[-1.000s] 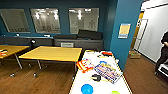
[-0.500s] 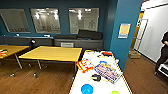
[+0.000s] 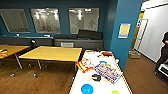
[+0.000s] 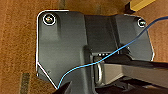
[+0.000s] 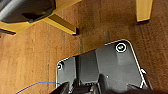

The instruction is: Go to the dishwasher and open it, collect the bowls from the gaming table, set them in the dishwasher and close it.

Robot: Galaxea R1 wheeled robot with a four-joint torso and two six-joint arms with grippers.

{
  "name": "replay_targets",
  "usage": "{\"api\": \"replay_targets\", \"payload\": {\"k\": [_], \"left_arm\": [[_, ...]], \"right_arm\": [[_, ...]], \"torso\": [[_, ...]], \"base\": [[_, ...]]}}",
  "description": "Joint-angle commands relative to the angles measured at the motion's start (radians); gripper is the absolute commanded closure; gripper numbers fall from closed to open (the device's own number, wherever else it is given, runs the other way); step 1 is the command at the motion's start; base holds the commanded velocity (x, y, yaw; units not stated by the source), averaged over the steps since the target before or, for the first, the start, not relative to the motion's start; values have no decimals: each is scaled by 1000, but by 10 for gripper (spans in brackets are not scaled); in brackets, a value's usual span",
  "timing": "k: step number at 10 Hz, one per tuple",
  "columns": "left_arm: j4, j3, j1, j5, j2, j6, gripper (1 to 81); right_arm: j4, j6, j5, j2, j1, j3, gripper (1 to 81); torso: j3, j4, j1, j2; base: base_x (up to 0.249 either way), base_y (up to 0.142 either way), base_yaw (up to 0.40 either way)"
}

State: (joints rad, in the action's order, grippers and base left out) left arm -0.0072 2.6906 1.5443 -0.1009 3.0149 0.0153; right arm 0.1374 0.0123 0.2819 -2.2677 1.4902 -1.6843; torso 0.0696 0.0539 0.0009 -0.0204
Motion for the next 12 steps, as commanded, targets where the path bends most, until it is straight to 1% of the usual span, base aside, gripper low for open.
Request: {"api": "replay_targets", "payload": {"k": [1, 3, 4, 5, 6, 7, 8, 9, 10, 11, 12], "left_arm": [[-5, -3, -42, 55, 1, 0, 10], [-5, -3, -42, 55, 1, 0, 10], [-5, -3, -42, 55, 1, 2, 10], [-5, -3, -45, 55, 0, 2, 10], [-5, -3, -43, 55, 0, 2, 10], [-5, -2, -45, 55, 0, 2, 10], [-5, 0, -43, 55, -2, 2, 10], [-7, 0, -43, 55, -8, 3, 10], [-7, 2, -43, 55, -8, 3, 10], [-7, 2, -45, 55, -8, 3, 10], [-7, -2, -48, 56, -5, 3, 10]], "right_arm": [[80, 55, 203, 412, -55, 409, 10], [123, 57, 201, 510, -136, 509, 10], [148, 57, 192, 549, -194, 554, 10], [183, 55, 177, 570, -272, 586, 10], [221, 57, 134, 583, -355, 598, 10], [279, 57, 58, 584, -444, 579, 10], [321, 57, -10, 587, -538, 555, 10], [350, 57, -91, 583, -611, 522, 10], [360, 58, -133, 569, -659, 499, 10], [395, 58, -158, 544, -698, 462, 10], [457, 58, -186, 526, -743, 407, 10]], "torso": [[0, 0, 0, 0], [0, 0, 0, 0], [0, 0, 0, 0], [0, 0, 0, 0], [0, 0, 0, 0], [0, 0, 0, 0], [0, 0, 0, 0], [0, 0, 0, 0], [0, 0, 0, 0], [0, 0, 0, 0], [0, 0, 0, 0]], "base": [[0, 0, 0], [0, 0, 0], [0, 0, 0], [0, 0, 0], [0, 0, 0], [0, 0, 0], [0, 0, 0], [0, 0, 0], [0, 0, 0], [0, 0, 0], [0, 0, 0]]}}
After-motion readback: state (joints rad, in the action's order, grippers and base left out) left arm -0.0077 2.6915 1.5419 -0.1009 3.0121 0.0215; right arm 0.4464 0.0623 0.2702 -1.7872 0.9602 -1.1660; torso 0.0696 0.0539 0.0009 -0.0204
